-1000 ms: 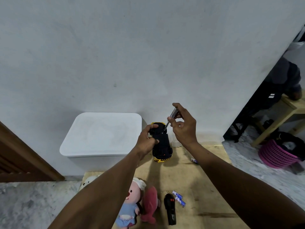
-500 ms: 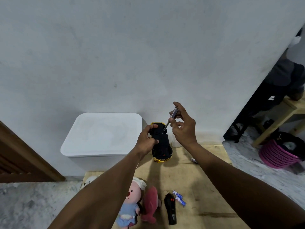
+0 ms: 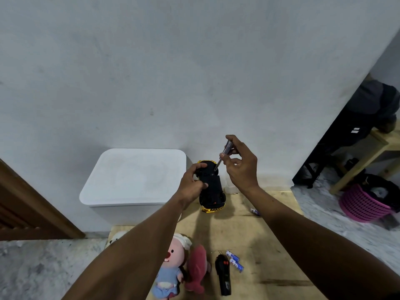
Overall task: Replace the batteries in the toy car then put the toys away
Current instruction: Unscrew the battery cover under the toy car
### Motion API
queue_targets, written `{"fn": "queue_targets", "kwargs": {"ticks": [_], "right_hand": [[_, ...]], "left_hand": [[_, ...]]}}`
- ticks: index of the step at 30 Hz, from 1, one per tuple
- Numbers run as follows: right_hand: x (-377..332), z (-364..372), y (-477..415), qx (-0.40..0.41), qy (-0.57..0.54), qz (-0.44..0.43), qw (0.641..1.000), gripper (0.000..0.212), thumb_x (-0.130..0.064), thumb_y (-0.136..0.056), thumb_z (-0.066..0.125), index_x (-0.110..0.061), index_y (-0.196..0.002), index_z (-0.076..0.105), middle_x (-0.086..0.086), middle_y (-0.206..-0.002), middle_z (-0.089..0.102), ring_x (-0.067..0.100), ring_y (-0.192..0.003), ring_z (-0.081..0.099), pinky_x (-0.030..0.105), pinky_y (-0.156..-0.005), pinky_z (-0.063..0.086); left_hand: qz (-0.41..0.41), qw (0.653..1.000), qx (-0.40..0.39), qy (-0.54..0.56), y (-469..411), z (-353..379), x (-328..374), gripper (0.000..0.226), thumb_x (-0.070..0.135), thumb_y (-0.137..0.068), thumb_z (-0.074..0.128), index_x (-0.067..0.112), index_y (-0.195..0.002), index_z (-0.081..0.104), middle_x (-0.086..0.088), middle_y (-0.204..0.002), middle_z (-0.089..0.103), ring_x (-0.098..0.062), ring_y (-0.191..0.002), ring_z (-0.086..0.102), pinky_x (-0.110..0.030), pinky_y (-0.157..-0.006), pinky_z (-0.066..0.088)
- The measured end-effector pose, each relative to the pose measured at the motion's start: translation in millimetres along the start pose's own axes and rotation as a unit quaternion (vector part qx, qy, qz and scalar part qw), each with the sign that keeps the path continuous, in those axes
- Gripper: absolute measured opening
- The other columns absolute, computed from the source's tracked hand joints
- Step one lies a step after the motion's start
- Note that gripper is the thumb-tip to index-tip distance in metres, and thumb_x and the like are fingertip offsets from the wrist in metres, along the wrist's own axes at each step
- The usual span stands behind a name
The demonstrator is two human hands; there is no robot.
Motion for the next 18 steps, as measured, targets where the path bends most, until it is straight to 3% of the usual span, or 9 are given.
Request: {"fn": "queue_targets", "kwargs": {"ticks": [3,6,11,14,18], "right_hand": [[1.9,1.9,0.9,-0.005,-0.008,0.012,1.000,0.058,0.009,-0.087,0.062,-0.022,-0.135,0.056,0.003,-0.107,0.068,0.006,-0.088,0.066,0.032,-0.069,0.062],[-3.3,3.6,2.9,-0.013,-0.005,-0.002,1.000,0.057,0.001,-0.086,0.068,-0.026,-0.135,0.055,-0.001,-0.107,0.071,0.006,-0.099,0.068,0.024,-0.072,0.059],[-4.0,3.0,2.5,-0.009,0.010,0.001,1.000,0.049,-0.002,-0.090,0.065,-0.025,-0.132,0.055,-0.005,-0.108,0.072,0.011,-0.094,0.070,0.036,-0.081,0.055],[-5.9,4.2,3.6,-0.013,0.023,-0.002,1.000,0.054,-0.001,-0.090,0.062,-0.025,-0.137,0.053,-0.009,-0.114,0.072,0.011,-0.088,0.069,0.034,-0.079,0.051],[-9.0,2.2,2.6,-0.008,0.020,-0.009,1.000,0.056,-0.007,-0.085,0.074,-0.024,-0.135,0.055,-0.007,-0.114,0.073,0.008,-0.099,0.069,0.030,-0.076,0.051]], "left_hand": [[-0.001,1.000,0.000,-0.002,1.0,-0.9,0.3,0.063,-0.019,-0.080,0.050,0.023,-0.126,0.056,0.004,-0.114,0.055,-0.026,-0.100,0.062,-0.043,-0.086,0.058],[-0.001,1.000,-0.003,-0.003,2.5,-0.5,0.6,0.063,-0.019,-0.080,0.051,0.023,-0.127,0.056,0.001,-0.118,0.055,-0.027,-0.105,0.061,-0.044,-0.089,0.058],[0.002,1.000,-0.002,-0.007,3.8,-0.8,2.3,0.063,-0.019,-0.080,0.050,0.022,-0.128,0.056,0.002,-0.117,0.055,-0.026,-0.100,0.061,-0.046,-0.090,0.057],[0.002,1.000,-0.006,-0.002,5.8,2.0,2.9,0.063,-0.019,-0.080,0.049,0.020,-0.128,0.056,0.004,-0.113,0.055,-0.022,-0.094,0.062,-0.042,-0.086,0.058],[0.004,1.000,-0.003,0.002,7.1,2.7,3.7,0.062,-0.020,-0.079,0.049,0.021,-0.126,0.056,0.005,-0.112,0.056,-0.022,-0.096,0.061,-0.043,-0.089,0.058]]}}
Point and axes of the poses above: each hand's wrist, its own y-axis away from the middle knuckle, its own z-axis out of the palm, x = y × z, the point moved 7 cm from there along -y, towards the middle knuckle
